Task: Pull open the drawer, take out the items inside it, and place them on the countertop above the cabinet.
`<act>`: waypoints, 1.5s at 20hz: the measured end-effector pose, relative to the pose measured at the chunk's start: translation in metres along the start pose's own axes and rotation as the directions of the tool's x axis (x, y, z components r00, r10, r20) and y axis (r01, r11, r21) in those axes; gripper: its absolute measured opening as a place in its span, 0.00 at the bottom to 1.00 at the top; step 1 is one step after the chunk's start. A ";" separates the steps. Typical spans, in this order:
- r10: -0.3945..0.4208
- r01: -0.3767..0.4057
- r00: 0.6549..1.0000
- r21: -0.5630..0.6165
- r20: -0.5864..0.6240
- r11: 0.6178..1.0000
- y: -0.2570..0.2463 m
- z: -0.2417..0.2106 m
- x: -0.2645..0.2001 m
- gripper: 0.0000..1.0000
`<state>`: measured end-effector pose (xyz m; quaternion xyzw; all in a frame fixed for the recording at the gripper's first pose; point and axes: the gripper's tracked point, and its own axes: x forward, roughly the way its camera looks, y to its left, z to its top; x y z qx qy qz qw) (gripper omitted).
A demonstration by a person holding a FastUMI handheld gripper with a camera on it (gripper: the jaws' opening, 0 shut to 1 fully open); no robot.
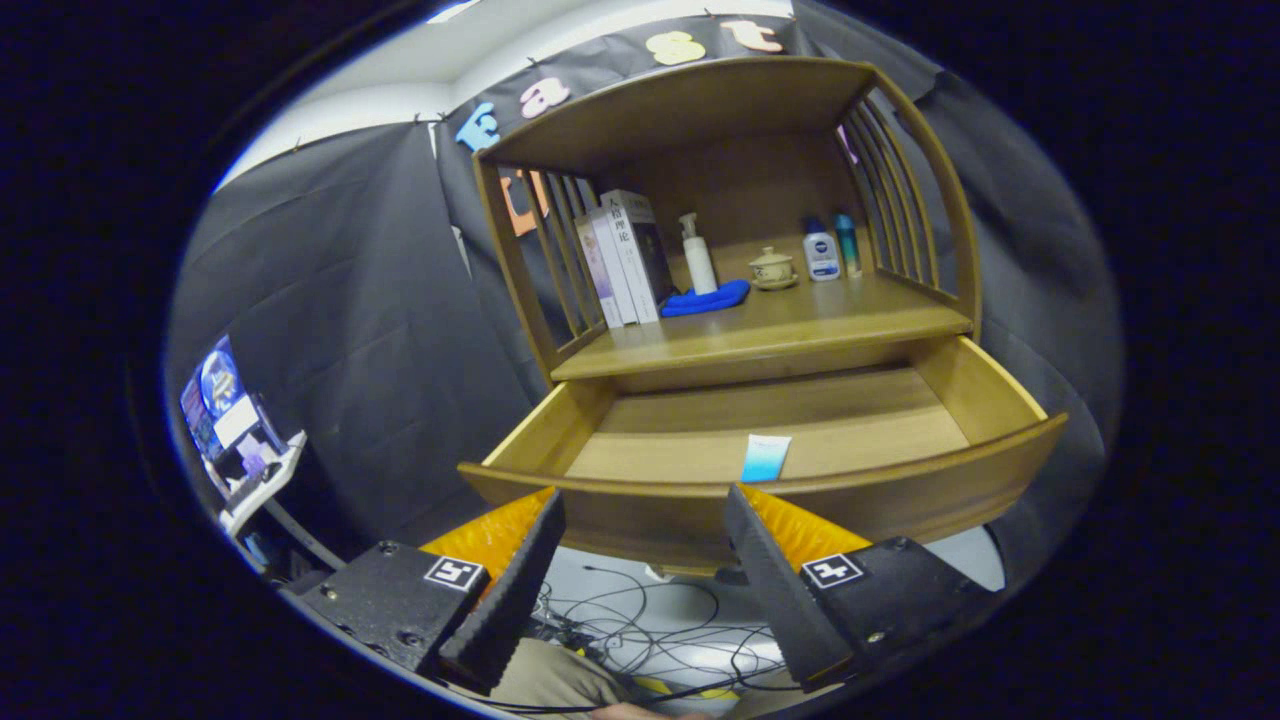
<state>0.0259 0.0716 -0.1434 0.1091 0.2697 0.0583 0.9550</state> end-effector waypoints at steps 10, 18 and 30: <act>-0.141 0.156 0.900 0.002 -0.413 0.988 -0.036 0.006 0.072 1.00; -0.245 0.362 0.733 0.059 -0.635 0.930 -0.081 -0.023 0.117 0.99; -0.279 0.460 0.582 0.027 -0.764 0.888 -0.109 -0.045 0.150 0.80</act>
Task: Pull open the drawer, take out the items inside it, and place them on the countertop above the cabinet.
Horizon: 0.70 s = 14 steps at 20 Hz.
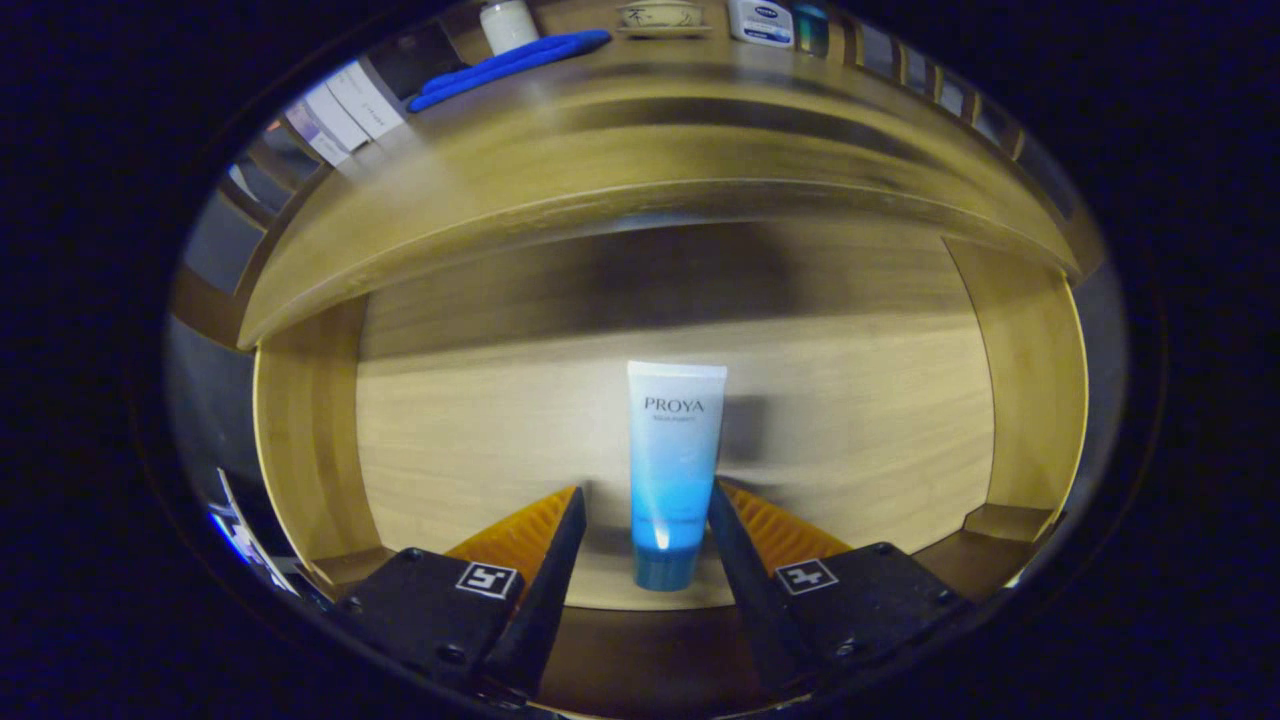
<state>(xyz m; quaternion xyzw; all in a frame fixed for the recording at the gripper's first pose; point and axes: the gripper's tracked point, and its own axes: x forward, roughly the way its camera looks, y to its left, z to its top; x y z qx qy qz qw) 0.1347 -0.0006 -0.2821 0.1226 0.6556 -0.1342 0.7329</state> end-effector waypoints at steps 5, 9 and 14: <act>-0.023 0.023 1.000 -0.001 -0.003 1.000 -0.008 0.000 0.005 0.59; -0.025 0.024 1.000 0.014 0.014 1.000 -0.010 0.002 0.007 0.49; -0.037 0.037 0.997 0.011 0.065 0.999 -0.014 0.003 -0.010 0.39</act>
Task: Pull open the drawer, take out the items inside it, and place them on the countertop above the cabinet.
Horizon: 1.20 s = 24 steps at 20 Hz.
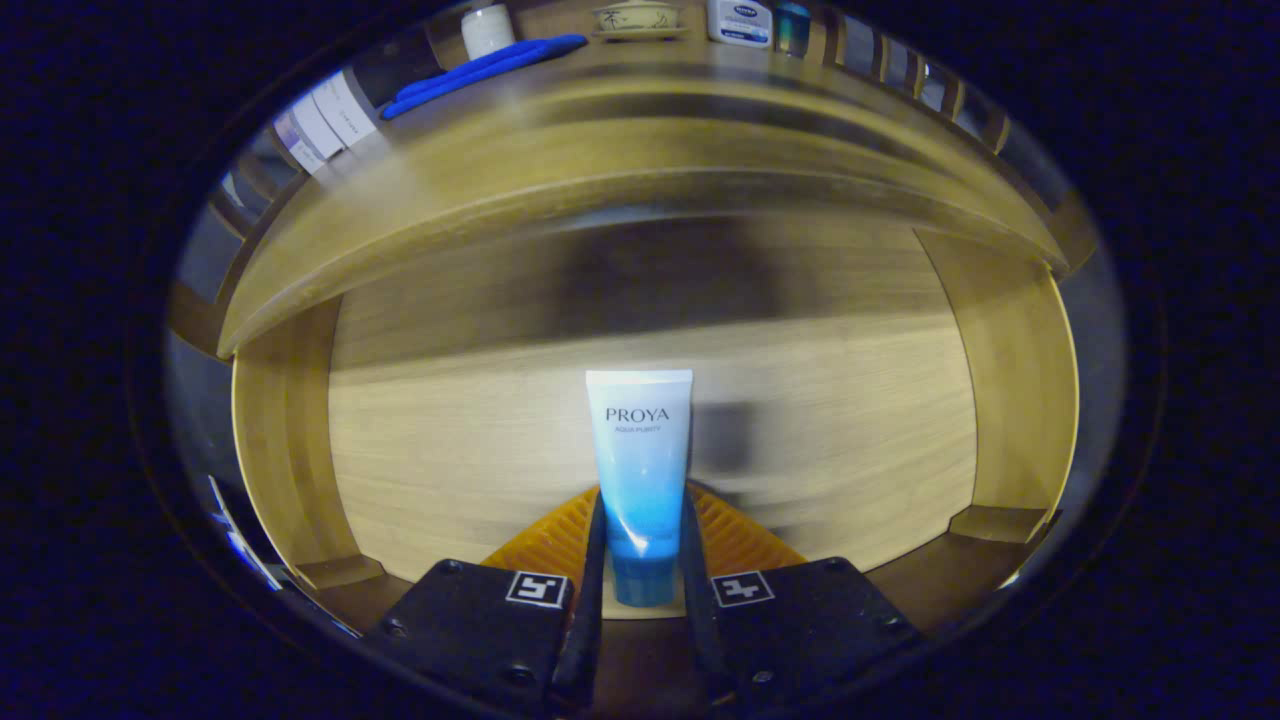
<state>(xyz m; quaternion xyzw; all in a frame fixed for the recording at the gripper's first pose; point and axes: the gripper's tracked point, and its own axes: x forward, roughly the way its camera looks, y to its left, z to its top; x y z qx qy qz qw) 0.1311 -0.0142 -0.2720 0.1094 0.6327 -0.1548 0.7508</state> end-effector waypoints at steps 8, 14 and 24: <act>0.102 -0.096 0.988 -0.056 0.119 0.994 0.009 0.006 -0.071 0.38; 0.169 -0.145 0.947 -0.105 0.272 0.984 0.017 0.037 -0.150 0.38; 0.192 -0.168 0.872 -0.092 0.450 0.981 0.022 0.117 -0.191 0.38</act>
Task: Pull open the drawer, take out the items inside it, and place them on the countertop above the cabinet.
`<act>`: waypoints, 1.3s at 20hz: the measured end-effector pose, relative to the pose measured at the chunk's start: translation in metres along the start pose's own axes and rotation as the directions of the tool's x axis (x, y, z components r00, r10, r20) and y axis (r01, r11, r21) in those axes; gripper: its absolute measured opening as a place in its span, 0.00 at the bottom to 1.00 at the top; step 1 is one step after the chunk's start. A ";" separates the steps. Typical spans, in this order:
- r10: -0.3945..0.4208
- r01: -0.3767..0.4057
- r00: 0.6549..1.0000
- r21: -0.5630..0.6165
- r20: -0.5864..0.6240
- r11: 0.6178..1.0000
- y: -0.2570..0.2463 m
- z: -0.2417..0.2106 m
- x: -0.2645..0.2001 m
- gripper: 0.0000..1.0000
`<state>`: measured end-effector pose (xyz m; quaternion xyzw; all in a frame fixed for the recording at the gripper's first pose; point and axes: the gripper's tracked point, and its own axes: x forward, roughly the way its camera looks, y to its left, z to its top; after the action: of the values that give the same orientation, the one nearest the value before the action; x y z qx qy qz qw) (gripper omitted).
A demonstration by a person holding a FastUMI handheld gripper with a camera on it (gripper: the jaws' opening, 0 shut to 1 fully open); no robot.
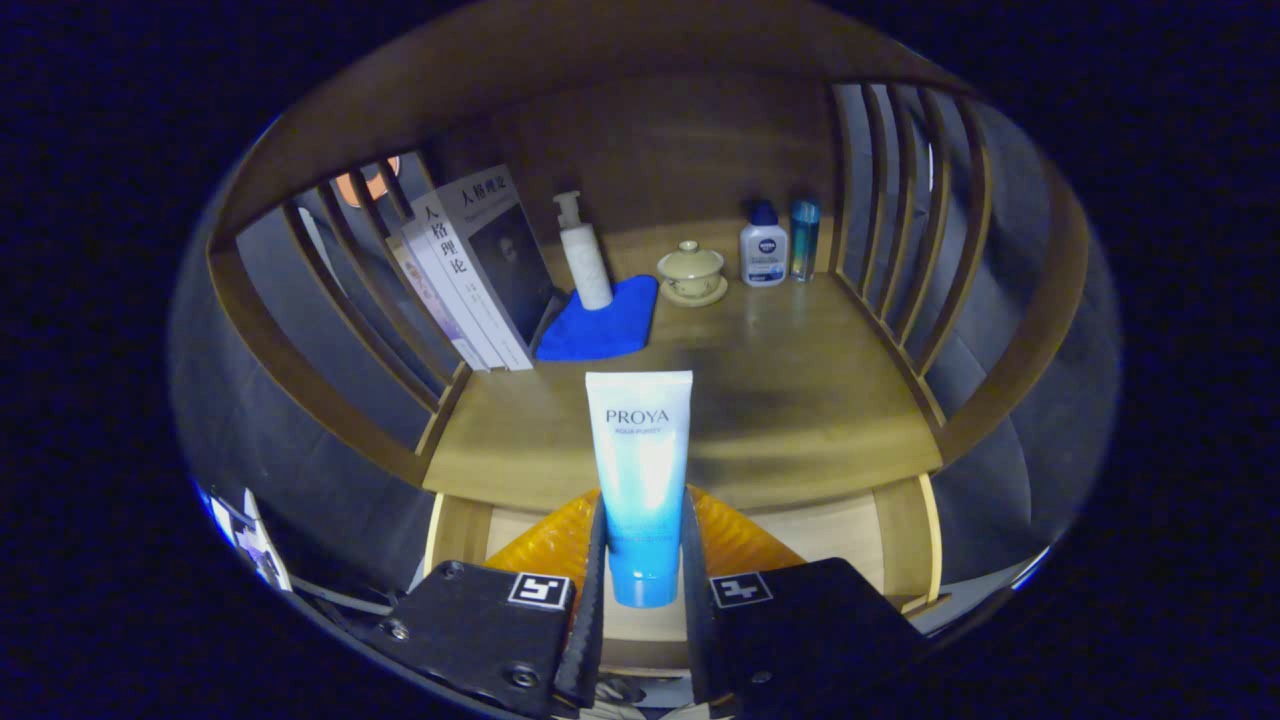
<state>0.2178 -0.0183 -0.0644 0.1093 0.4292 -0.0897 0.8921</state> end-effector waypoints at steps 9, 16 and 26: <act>-0.031 0.032 0.998 -0.015 0.056 0.999 0.005 0.038 0.058 0.38; -0.067 0.066 0.997 -0.055 -0.024 0.996 0.009 0.019 0.112 0.38; -0.064 0.066 0.997 -0.034 0.052 0.997 0.006 0.008 0.093 0.68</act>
<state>0.2824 -0.0211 -0.1321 0.0771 0.4114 -0.1138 0.9010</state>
